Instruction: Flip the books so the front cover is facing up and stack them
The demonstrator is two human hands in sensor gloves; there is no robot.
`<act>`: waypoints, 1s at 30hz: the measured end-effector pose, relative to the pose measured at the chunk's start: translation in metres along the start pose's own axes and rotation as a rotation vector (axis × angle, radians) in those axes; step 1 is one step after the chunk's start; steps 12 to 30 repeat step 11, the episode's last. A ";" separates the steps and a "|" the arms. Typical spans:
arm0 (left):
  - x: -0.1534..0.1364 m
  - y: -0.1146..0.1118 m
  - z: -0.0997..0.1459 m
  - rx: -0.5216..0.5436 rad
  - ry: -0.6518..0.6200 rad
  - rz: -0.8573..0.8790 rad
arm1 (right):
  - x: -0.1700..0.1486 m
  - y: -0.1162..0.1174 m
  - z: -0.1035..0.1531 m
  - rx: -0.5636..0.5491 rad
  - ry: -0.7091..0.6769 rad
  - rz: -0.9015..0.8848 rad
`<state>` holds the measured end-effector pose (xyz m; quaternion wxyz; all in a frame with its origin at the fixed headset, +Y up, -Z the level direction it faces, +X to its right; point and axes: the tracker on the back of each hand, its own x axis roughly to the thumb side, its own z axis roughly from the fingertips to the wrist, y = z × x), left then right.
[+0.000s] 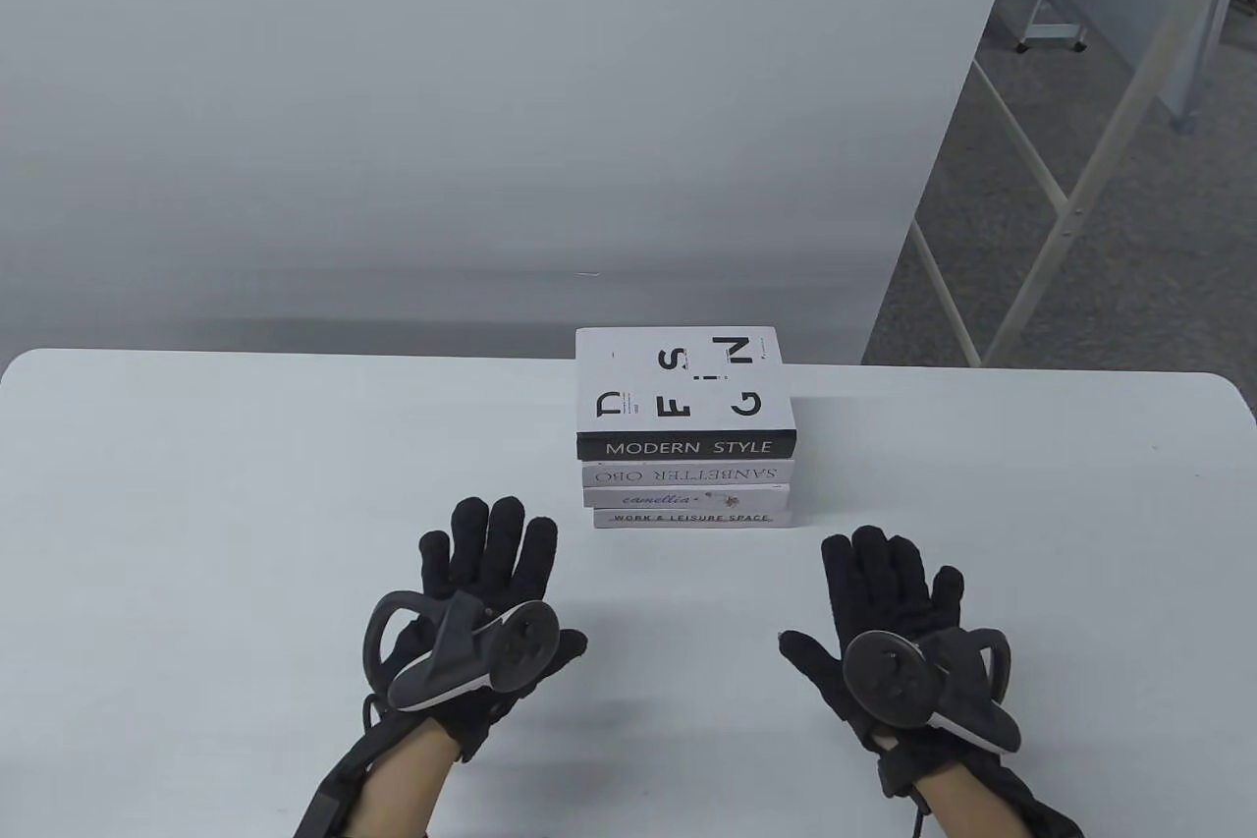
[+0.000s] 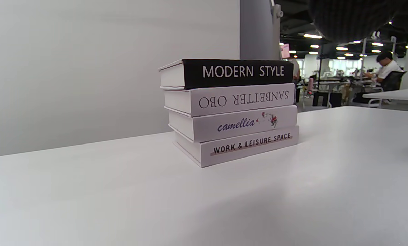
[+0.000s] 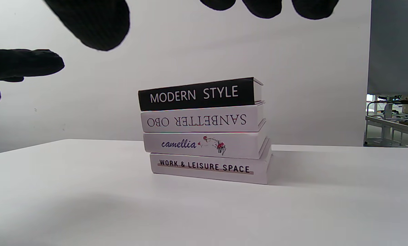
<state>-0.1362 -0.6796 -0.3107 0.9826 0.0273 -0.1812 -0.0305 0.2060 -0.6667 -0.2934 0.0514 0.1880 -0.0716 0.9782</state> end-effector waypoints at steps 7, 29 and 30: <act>-0.004 -0.005 -0.002 -0.027 0.007 0.006 | 0.002 0.000 -0.002 0.010 -0.006 -0.004; -0.007 -0.005 -0.001 -0.034 0.015 0.019 | 0.003 0.001 -0.002 0.023 -0.003 -0.016; -0.007 -0.005 -0.001 -0.034 0.015 0.019 | 0.003 0.001 -0.002 0.023 -0.003 -0.016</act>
